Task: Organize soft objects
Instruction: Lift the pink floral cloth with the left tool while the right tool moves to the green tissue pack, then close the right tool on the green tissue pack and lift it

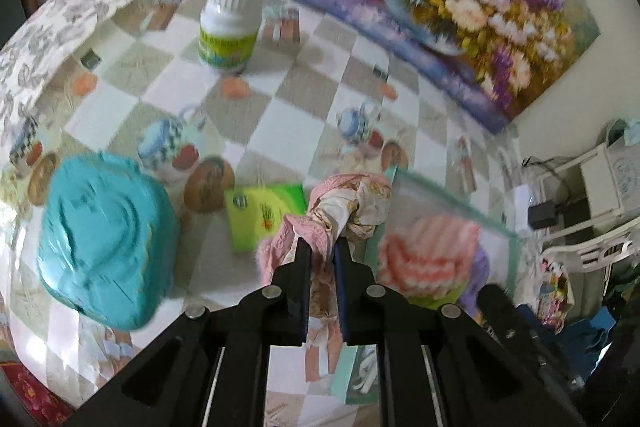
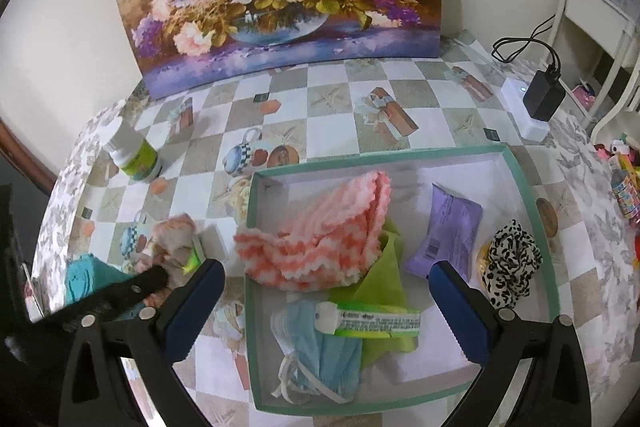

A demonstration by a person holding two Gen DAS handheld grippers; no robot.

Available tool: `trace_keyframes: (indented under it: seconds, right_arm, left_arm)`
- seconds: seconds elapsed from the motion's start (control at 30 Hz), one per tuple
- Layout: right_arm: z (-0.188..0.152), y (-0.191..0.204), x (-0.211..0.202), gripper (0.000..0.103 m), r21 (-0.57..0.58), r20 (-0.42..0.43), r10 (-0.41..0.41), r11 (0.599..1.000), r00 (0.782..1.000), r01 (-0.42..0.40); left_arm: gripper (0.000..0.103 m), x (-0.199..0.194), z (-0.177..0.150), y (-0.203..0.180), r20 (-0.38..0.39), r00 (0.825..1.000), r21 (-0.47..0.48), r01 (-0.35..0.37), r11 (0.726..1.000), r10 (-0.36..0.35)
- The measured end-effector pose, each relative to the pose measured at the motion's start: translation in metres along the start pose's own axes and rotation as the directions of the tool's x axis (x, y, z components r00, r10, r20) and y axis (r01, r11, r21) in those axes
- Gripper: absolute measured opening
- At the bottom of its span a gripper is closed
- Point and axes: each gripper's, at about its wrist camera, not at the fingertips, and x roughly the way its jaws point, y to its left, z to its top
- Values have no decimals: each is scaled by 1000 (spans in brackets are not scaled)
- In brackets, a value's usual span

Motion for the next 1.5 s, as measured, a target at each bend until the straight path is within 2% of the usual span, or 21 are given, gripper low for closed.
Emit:
trace_keyframes:
  seconds: [0.13, 0.33, 0.67, 0.97, 1.27, 1.5]
  right_arm:
    - [3, 5, 3, 103, -2, 5, 27, 1000, 1000, -27]
    - [3, 30, 16, 103, -68, -16, 69, 995, 997, -70]
    - [0, 88, 39, 102, -206, -85, 193, 956, 978, -206]
    - [-15, 119, 81, 94, -296, -216, 188, 922, 958, -248]
    - [-20, 138, 101, 89, -333, -255, 196, 902, 947, -276]
    - [-27, 151, 111, 85, -378, -279, 170, 885, 945, -270]
  left_arm:
    - [11, -11, 13, 6, 51, 999, -22, 7, 1000, -6]
    - [11, -20, 30, 21, 105, 994, -58, -9, 998, 15]
    - [11, -32, 47, 48, 154, 986, -115, -52, 992, 70]
    - [11, -40, 58, 69, 168, 980, -155, -84, 984, 110]
    - [11, -43, 60, 79, 163, 979, -184, -89, 979, 119]
    - [11, -45, 59, 80, 165, 979, -186, -91, 978, 122]
